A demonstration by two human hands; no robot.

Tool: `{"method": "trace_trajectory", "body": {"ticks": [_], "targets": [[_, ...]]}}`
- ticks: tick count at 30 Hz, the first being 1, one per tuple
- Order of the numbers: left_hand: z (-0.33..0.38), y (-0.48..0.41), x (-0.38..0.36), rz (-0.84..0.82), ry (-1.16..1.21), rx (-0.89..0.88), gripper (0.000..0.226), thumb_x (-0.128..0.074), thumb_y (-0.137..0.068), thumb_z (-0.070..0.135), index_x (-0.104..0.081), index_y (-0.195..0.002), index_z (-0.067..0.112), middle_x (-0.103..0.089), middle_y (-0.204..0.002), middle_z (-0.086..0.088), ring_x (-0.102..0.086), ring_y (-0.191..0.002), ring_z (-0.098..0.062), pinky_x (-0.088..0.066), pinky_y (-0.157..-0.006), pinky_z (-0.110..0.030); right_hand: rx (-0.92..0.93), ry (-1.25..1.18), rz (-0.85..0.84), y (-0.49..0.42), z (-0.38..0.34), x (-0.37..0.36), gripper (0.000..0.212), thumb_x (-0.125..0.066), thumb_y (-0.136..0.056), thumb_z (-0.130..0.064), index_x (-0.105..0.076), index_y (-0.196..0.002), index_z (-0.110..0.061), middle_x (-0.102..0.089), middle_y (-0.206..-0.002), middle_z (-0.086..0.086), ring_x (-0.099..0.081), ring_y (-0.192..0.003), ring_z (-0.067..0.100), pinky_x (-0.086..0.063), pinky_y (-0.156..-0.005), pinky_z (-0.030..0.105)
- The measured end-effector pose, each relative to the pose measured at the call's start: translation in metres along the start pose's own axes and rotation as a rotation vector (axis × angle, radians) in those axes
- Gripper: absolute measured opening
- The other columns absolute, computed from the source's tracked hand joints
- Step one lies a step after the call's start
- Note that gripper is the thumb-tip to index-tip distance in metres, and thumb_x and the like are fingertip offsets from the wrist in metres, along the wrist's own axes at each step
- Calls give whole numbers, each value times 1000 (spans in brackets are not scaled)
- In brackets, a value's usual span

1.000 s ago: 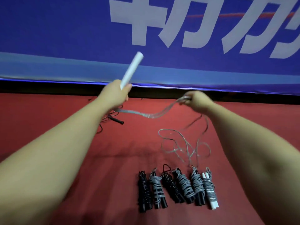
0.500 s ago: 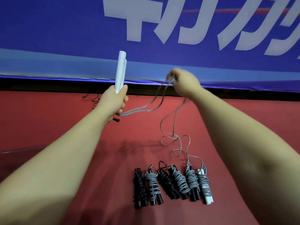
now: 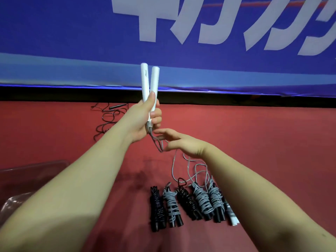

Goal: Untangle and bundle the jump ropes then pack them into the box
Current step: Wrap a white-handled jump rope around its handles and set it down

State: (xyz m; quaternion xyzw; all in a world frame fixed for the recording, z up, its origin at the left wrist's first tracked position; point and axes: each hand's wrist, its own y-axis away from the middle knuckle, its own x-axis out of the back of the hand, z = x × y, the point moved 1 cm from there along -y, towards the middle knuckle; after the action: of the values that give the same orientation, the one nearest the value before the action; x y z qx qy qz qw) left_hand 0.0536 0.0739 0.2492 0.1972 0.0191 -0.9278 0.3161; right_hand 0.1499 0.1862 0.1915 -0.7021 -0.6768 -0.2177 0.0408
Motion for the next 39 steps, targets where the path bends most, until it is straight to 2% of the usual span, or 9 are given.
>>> {"method": "trace_trajectory", "body": {"ticks": [3,7,12,16,18,22,27,31,39], "targets": [[9,-1,1,-15,-34,-87,26,-40,-101,32,-43,-83,14,-40,-53,5,-43,-58,-14,-45,-60,-21,76,-16,2,-3,-7,-19,39,-56,-92,-8,-47,-130,-13,-58,-113,-1,-53,-104,5,-41,-96,21],[16,0,7,-7,-143,-161,16,-41,-102,24,-45,-90,14,-47,-57,6,-51,-57,-12,-44,-56,-21,128,57,168,-5,-9,-24,14,-42,-100,-15,-56,-101,-12,-46,-68,-5,-46,-54,-3,-37,-58,11],[20,0,23,75,-91,-177,14,-43,-100,10,-47,-113,13,-47,-69,0,-49,-58,-12,-47,-51,-21,309,514,350,5,-17,-6,17,-53,-95,-25,-54,-107,-13,-46,-69,-13,-43,-62,6,-37,-66,24],[16,-1,31,96,-64,-108,13,-44,-98,2,-45,-99,15,-41,-79,-3,-42,-49,-6,-36,-42,-17,345,631,335,11,-32,1,20,-49,-97,-29,-61,-103,-15,-54,-78,-13,-50,-74,10,-41,-73,29],[15,-1,30,74,-4,-74,2,-46,-100,14,-45,-101,13,-40,-76,-2,-35,-44,-4,-28,-40,-15,336,644,306,11,-34,-1,24,-47,-98,-30,-66,-100,-17,-60,-85,-11,-54,-81,9,-43,-79,29],[17,-1,28,65,75,-44,37,-39,-99,45,-47,-119,14,-42,-68,1,-32,-47,-7,-28,-43,-17,295,659,312,9,-32,-1,25,-47,-97,-33,-68,-98,-19,-65,-93,-6,-56,-87,11,-44,-83,32],[21,-1,38,112,149,-85,10,-41,-102,19,-48,-107,13,-48,-79,-5,-46,-58,-14,-50,-57,-28,266,714,319,15,-30,8,26,-43,-99,-33,-65,-98,-21,-59,-88,-10,-57,-88,15,-45,-83,33],[17,-4,40,134,229,-73,14,-44,-99,9,-40,-113,12,-48,-72,-3,-42,-53,-12,-42,-51,-25,276,792,272,16,-29,8,25,-48,-96,-38,-62,-102,-19,-61,-89,-6,-56,-85,17,-45,-77,33],[-10,-6,38,184,-531,-51,19,-43,-99,41,-45,-95,22,-41,-71,-1,-30,-43,-6,-26,-35,-16,336,1158,378,14,-48,16,33,-45,-95,-42,-62,-109,-18,-61,-106,1,-56,-102,20,-40,-69,31]]}}
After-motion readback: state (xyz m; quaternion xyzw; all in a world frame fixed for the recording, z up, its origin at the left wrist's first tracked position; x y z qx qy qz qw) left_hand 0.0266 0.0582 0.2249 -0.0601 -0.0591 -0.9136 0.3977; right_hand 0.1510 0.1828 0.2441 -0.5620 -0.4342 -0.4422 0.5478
